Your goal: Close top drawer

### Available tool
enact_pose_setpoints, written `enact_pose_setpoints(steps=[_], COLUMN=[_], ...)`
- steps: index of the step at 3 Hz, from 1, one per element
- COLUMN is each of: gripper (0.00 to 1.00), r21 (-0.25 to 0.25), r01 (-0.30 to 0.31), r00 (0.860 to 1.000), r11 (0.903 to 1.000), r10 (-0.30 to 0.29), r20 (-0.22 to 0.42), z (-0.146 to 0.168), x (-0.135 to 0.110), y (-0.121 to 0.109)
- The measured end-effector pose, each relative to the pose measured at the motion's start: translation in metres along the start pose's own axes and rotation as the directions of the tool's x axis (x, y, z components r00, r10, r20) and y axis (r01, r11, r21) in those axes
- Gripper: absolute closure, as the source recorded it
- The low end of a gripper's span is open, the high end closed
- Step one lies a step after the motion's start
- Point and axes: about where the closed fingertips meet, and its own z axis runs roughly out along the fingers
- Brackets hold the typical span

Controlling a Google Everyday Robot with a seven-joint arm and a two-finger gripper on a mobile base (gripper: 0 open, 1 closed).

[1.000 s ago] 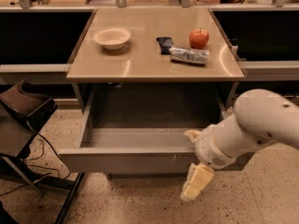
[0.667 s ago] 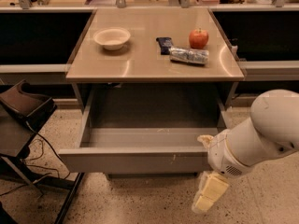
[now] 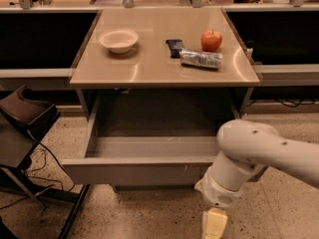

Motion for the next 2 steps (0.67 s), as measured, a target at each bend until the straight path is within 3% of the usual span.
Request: enact_pose_setpoints(steps=[1, 2], gripper=[0.0, 0.0], r21=[-0.132, -0.062], r01=[0.054, -0.052], r00=[0.998, 0.997], r11=[0.9897, 0.9967], r10=[-0.059, 0.056], r20=[-0.033, 0.055], z=[0.055, 0.058], x=[-0.019, -0.027], y=[-0.041, -0.094])
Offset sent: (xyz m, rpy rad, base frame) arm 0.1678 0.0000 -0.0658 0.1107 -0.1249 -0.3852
